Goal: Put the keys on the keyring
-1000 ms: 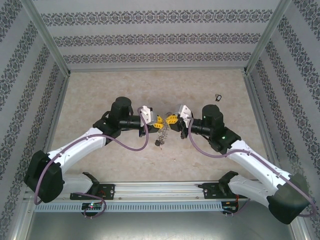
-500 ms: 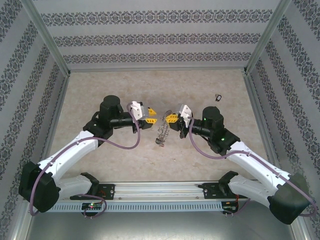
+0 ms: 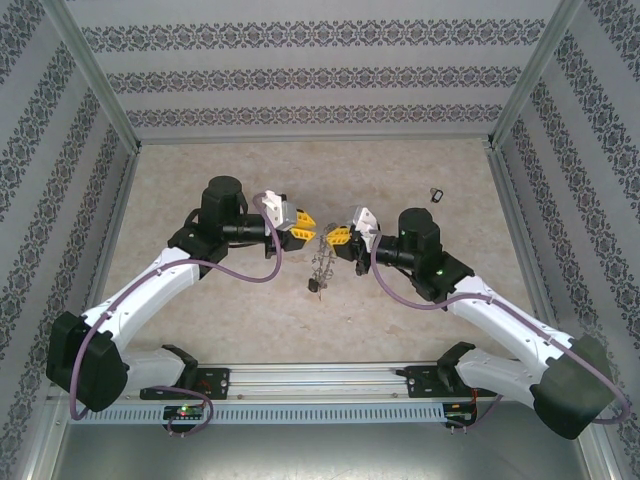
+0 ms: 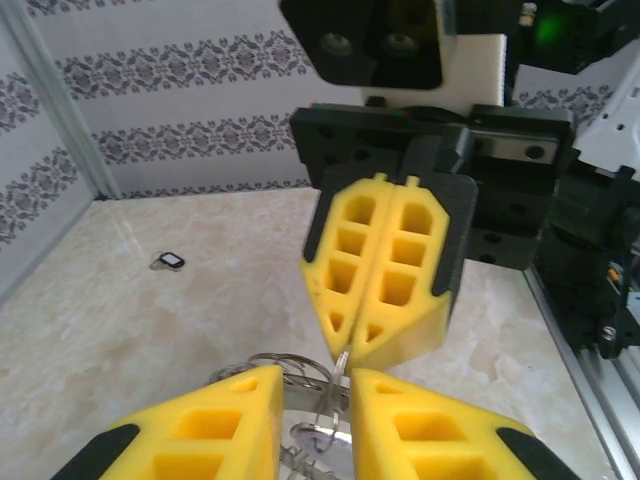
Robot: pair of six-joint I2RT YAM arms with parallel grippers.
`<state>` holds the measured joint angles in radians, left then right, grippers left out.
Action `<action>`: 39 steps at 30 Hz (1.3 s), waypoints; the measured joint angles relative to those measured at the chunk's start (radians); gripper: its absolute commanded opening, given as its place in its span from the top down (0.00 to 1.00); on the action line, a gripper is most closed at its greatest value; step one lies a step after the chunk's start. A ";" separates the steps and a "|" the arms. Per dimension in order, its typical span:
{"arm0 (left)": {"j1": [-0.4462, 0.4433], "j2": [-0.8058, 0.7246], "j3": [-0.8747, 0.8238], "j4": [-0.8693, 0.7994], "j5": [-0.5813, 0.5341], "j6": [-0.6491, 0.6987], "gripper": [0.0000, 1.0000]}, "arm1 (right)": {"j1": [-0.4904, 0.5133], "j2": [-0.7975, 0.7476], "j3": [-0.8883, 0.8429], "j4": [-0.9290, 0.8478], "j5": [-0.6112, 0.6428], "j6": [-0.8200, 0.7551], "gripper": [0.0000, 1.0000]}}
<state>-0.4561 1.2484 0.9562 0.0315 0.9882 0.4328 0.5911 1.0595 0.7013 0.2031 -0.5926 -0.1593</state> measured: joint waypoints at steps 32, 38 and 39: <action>-0.042 0.069 0.060 -0.198 0.022 0.143 0.89 | 0.001 0.047 0.055 0.021 -0.010 0.008 1.00; -0.039 -0.007 0.013 -0.176 -0.040 0.102 0.79 | 0.001 0.047 0.055 0.019 -0.011 0.004 1.00; -0.035 -0.023 0.011 -0.173 -0.055 0.091 0.75 | 0.001 0.047 0.055 0.018 -0.011 0.003 1.00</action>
<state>-0.4908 1.2251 0.9676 -0.1413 0.9337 0.5240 0.5919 1.1069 0.7567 0.2214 -0.6037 -0.1558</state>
